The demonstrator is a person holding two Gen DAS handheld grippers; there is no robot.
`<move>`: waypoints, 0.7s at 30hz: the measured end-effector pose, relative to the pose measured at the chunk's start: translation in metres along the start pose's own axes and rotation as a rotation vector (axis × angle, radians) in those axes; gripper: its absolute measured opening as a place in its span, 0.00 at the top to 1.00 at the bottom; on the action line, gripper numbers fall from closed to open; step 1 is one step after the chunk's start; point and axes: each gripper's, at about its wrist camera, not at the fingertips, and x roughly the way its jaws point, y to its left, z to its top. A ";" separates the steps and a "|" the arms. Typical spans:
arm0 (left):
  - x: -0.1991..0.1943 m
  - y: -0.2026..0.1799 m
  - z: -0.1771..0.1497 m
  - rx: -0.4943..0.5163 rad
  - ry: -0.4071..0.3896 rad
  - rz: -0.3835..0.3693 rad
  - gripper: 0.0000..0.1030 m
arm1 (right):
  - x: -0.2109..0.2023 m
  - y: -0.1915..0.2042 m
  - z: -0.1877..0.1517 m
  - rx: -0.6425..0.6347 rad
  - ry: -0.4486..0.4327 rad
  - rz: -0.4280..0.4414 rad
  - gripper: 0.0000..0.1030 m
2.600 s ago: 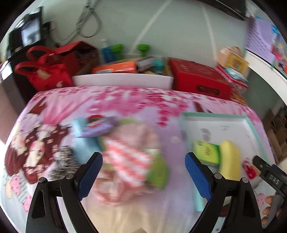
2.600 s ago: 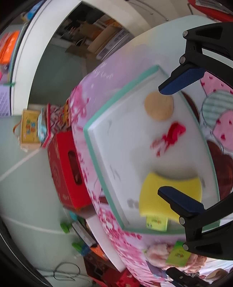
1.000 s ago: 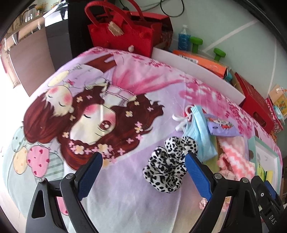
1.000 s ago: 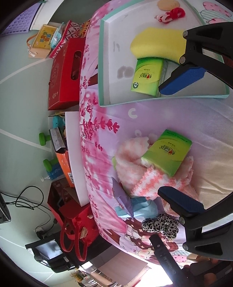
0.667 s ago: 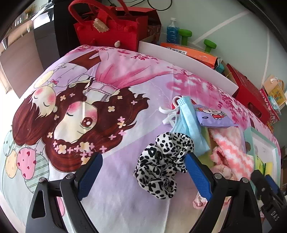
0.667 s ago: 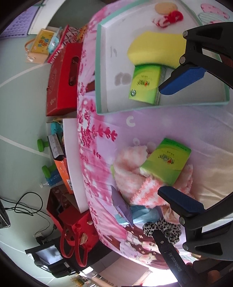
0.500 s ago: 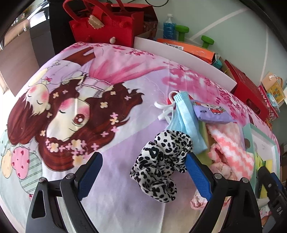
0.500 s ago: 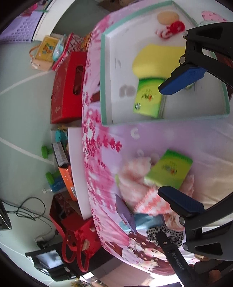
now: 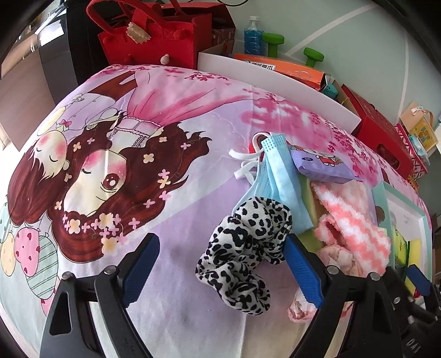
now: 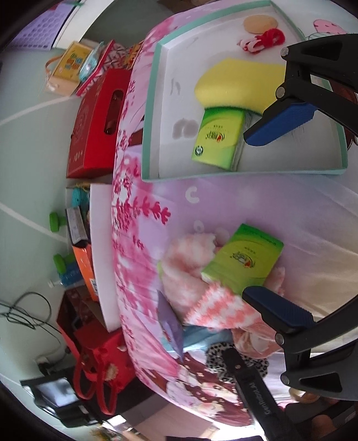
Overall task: Organize soft objects
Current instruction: 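Move both tools back over the item pile beside the tray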
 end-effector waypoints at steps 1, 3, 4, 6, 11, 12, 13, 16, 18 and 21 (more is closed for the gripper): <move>0.000 -0.001 0.000 -0.001 0.001 -0.002 0.13 | 0.001 0.003 -0.001 -0.014 0.006 0.001 0.00; 0.001 -0.001 0.000 -0.001 0.004 -0.001 0.13 | 0.002 0.007 -0.002 -0.036 0.012 0.006 0.00; 0.001 0.000 0.000 -0.002 0.005 -0.003 0.13 | 0.002 0.011 -0.002 -0.053 0.012 0.009 0.00; 0.001 0.000 -0.001 -0.005 0.006 -0.005 0.13 | 0.002 0.015 -0.003 -0.072 0.010 0.007 0.01; 0.001 0.000 0.000 -0.004 0.005 -0.005 0.13 | 0.008 0.022 -0.003 -0.095 0.002 0.014 0.08; 0.001 0.000 0.000 -0.005 0.005 -0.008 0.14 | 0.010 0.022 -0.003 -0.094 0.000 0.018 0.10; 0.001 0.000 0.000 -0.006 0.005 -0.010 0.15 | 0.011 0.023 -0.003 -0.093 -0.002 0.024 0.13; 0.001 0.000 0.000 -0.008 0.006 -0.014 0.15 | 0.015 0.025 -0.002 -0.099 -0.007 0.042 0.18; 0.001 -0.001 0.000 -0.007 0.007 -0.015 0.15 | 0.017 0.027 -0.002 -0.106 -0.013 0.058 0.21; 0.001 -0.002 0.000 -0.006 0.008 -0.027 0.22 | 0.022 0.030 -0.002 -0.110 -0.013 0.082 0.25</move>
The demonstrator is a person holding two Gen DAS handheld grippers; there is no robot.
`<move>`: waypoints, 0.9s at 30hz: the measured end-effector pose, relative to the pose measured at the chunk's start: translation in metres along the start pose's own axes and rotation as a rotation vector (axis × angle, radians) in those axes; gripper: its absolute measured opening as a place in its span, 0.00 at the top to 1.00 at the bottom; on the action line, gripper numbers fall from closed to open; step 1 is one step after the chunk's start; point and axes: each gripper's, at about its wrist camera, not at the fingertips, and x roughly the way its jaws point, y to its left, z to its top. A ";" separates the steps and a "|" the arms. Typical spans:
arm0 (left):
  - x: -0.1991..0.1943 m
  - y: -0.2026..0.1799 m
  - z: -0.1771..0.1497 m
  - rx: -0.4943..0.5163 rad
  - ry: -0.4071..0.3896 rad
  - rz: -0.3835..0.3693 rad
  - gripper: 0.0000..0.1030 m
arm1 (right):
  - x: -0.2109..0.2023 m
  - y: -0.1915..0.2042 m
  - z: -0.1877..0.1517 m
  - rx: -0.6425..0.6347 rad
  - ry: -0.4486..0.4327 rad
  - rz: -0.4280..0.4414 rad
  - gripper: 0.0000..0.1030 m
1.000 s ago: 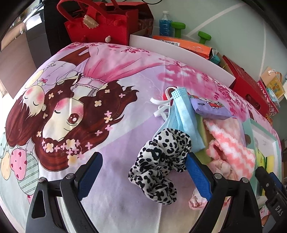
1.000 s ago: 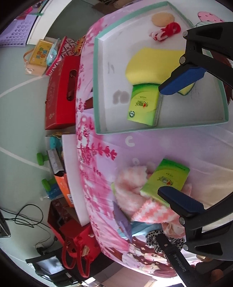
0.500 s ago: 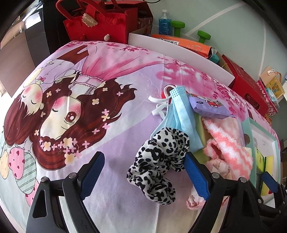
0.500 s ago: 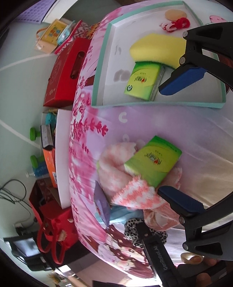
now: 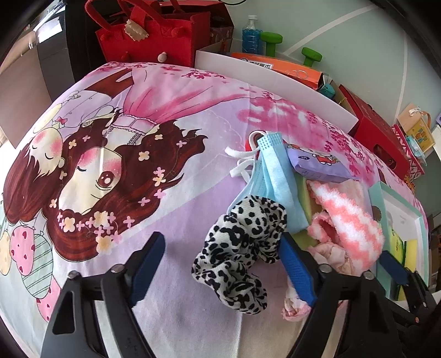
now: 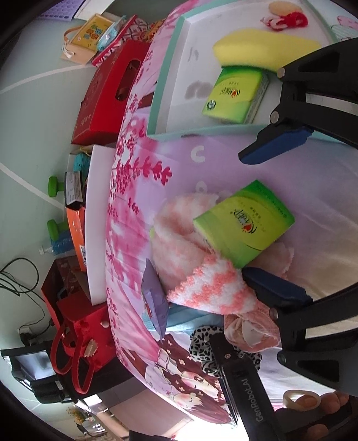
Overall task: Organize soft objects
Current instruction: 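Move both tools back over the item pile beside the tray, then grasp the leopard scrunchie with the left tool while the right tool grasps a green tissue pack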
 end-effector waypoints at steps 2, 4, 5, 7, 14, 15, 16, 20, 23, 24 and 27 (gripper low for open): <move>0.001 -0.001 0.000 -0.001 0.005 -0.012 0.25 | 0.004 0.000 0.000 0.009 0.006 0.021 0.29; 0.001 -0.002 0.000 0.003 0.005 -0.013 0.26 | 0.008 -0.002 -0.001 0.026 0.015 0.035 0.33; 0.001 -0.002 0.000 0.004 0.005 -0.014 0.27 | 0.008 -0.003 -0.001 0.030 0.016 0.036 0.34; 0.000 -0.002 0.000 0.005 0.005 -0.019 0.29 | 0.008 -0.004 -0.001 0.037 0.016 0.041 0.34; -0.001 -0.005 0.000 0.012 0.009 -0.054 0.47 | 0.006 -0.006 -0.001 0.051 0.019 0.046 0.36; -0.001 -0.006 0.000 0.013 0.009 -0.061 0.49 | 0.006 -0.007 -0.001 0.054 0.019 0.048 0.36; -0.002 -0.007 -0.001 0.015 0.007 -0.065 0.53 | 0.006 -0.008 -0.001 0.058 0.019 0.048 0.37; -0.005 -0.007 0.000 0.011 -0.003 -0.091 0.69 | 0.004 -0.010 -0.001 0.066 0.019 0.043 0.37; -0.008 -0.008 0.001 0.010 -0.014 -0.098 0.75 | 0.002 -0.013 -0.001 0.076 0.017 0.041 0.38; -0.008 -0.008 0.001 0.010 -0.016 -0.099 0.75 | 0.002 -0.014 -0.001 0.080 0.016 0.039 0.38; -0.011 -0.006 0.001 0.006 -0.025 -0.101 0.78 | 0.001 -0.017 -0.001 0.091 0.015 0.035 0.39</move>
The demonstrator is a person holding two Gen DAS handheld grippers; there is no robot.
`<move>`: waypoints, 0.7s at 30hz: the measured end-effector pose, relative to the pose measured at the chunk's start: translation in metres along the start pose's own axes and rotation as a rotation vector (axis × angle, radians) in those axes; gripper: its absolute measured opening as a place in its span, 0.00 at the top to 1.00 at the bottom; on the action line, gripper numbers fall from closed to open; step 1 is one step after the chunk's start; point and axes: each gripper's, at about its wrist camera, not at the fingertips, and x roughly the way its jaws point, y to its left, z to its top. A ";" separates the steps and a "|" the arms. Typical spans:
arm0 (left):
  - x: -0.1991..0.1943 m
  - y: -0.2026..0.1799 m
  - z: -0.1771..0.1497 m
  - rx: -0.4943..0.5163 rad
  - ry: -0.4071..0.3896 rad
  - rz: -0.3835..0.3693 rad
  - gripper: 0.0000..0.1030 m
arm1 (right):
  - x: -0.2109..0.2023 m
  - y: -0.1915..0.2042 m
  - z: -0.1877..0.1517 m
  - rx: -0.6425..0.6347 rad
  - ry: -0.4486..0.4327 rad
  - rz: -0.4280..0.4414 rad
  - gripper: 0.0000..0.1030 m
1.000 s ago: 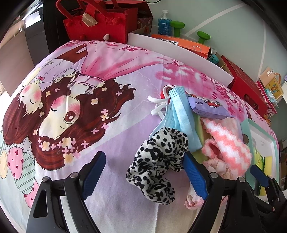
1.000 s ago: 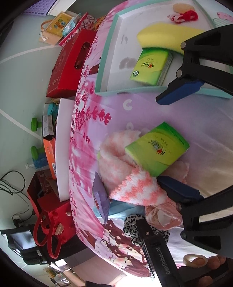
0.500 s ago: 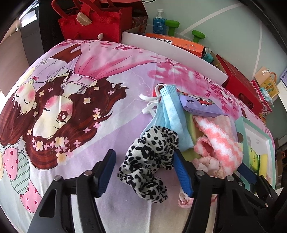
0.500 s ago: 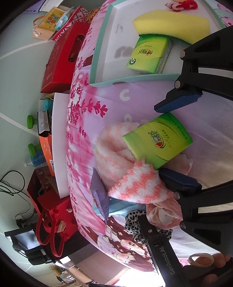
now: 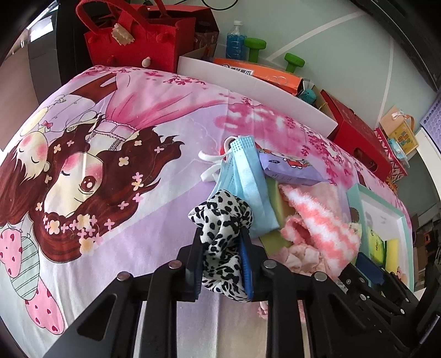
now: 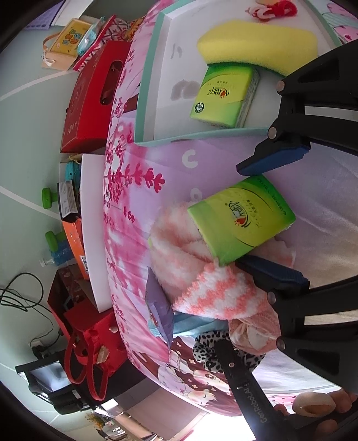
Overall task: Organize soft objects
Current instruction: 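Grasp the leopard scrunchie with the left tool while the right tool grasps a green tissue pack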
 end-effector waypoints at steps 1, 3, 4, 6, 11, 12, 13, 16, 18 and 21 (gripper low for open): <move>-0.001 0.000 0.000 -0.001 -0.003 -0.001 0.79 | 0.000 -0.001 0.000 0.001 0.000 -0.001 0.39; -0.004 0.001 0.001 -0.002 -0.015 0.003 0.80 | -0.001 -0.002 0.000 0.005 -0.003 -0.003 0.39; -0.006 0.001 0.001 -0.001 -0.023 0.006 0.80 | -0.002 -0.003 0.000 0.007 -0.005 -0.004 0.39; -0.009 0.001 0.001 0.000 -0.032 0.013 0.81 | -0.004 -0.004 0.000 0.010 -0.009 -0.005 0.39; -0.021 0.003 0.003 -0.004 -0.070 0.022 0.81 | -0.008 -0.007 0.001 0.016 -0.021 -0.002 0.42; -0.024 0.003 0.003 -0.001 -0.079 0.027 0.81 | -0.009 -0.008 0.001 0.018 -0.023 0.000 0.43; -0.026 0.002 0.004 0.001 -0.085 0.033 0.81 | -0.008 -0.008 0.001 0.021 -0.023 0.000 0.44; -0.033 0.002 0.004 0.002 -0.105 0.034 0.81 | -0.009 -0.011 0.001 0.032 -0.024 0.000 0.46; -0.038 0.001 0.005 0.003 -0.121 0.030 0.81 | -0.013 -0.013 0.002 0.035 -0.034 0.000 0.46; -0.047 -0.002 0.006 0.006 -0.143 0.021 0.81 | -0.020 -0.015 0.003 0.037 -0.056 0.001 0.47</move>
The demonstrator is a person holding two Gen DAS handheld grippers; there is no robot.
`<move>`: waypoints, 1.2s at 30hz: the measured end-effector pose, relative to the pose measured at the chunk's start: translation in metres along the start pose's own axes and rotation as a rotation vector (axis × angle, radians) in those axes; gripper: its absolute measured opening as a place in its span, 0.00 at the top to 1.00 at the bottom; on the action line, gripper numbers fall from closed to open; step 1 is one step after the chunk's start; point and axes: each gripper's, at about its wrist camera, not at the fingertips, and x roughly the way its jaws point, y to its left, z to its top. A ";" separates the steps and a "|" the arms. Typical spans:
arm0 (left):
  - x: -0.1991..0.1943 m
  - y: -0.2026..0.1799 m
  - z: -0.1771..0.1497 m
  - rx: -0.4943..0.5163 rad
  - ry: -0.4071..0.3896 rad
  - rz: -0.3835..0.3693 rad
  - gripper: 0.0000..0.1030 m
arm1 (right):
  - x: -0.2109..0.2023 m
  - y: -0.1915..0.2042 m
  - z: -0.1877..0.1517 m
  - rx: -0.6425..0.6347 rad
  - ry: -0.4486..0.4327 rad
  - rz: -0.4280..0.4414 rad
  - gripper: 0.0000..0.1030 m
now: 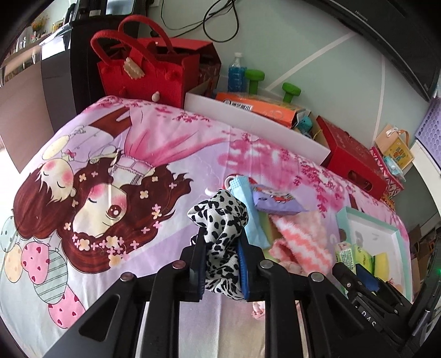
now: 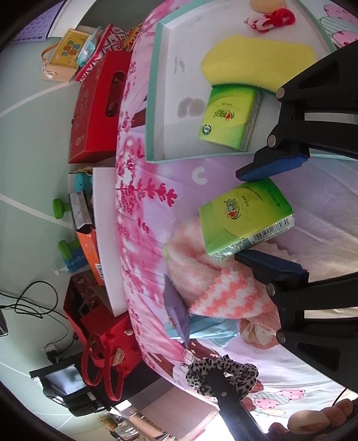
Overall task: Organize soft objects
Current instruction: 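Grasp the leopard scrunchie with the left tool while the right tool grasps a green tissue pack, then carry both items over the tray and open both tools to drop them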
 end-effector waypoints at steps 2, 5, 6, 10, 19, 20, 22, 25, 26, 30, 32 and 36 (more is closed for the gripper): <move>-0.005 -0.002 0.001 0.003 -0.012 -0.008 0.81 | -0.005 -0.002 0.001 0.003 -0.014 -0.002 0.48; -0.010 -0.005 0.002 0.011 -0.027 -0.017 0.81 | -0.011 -0.004 0.003 0.008 -0.031 -0.002 0.49; -0.011 -0.007 0.002 0.014 -0.028 -0.020 0.81 | -0.012 -0.004 0.003 0.009 -0.034 -0.002 0.50; -0.011 -0.010 0.001 0.020 -0.024 -0.027 0.81 | -0.017 -0.008 0.005 0.018 -0.049 -0.004 0.53; -0.011 -0.022 -0.001 0.046 -0.019 -0.041 0.81 | -0.030 -0.024 0.007 0.062 -0.095 -0.026 0.58; -0.011 -0.023 -0.001 0.049 -0.019 -0.043 0.81 | -0.033 -0.027 0.007 0.071 -0.102 -0.028 0.58; -0.011 -0.027 -0.001 0.057 -0.017 -0.048 0.81 | -0.037 -0.032 0.009 0.080 -0.112 -0.030 0.58; -0.009 -0.038 0.000 0.080 -0.009 -0.057 0.81 | -0.045 -0.040 0.010 0.098 -0.131 -0.041 0.58; -0.008 -0.043 0.000 0.090 -0.006 -0.061 0.81 | -0.049 -0.045 0.011 0.107 -0.141 -0.042 0.58; -0.007 -0.068 0.000 0.142 0.001 -0.089 0.81 | -0.062 -0.059 0.013 0.125 -0.172 -0.070 0.59; -0.006 -0.085 0.000 0.174 0.005 -0.114 0.81 | -0.072 -0.071 0.014 0.142 -0.198 -0.102 0.59; -0.002 -0.125 0.000 0.250 0.010 -0.175 0.81 | -0.084 -0.103 0.010 0.199 -0.214 -0.208 0.63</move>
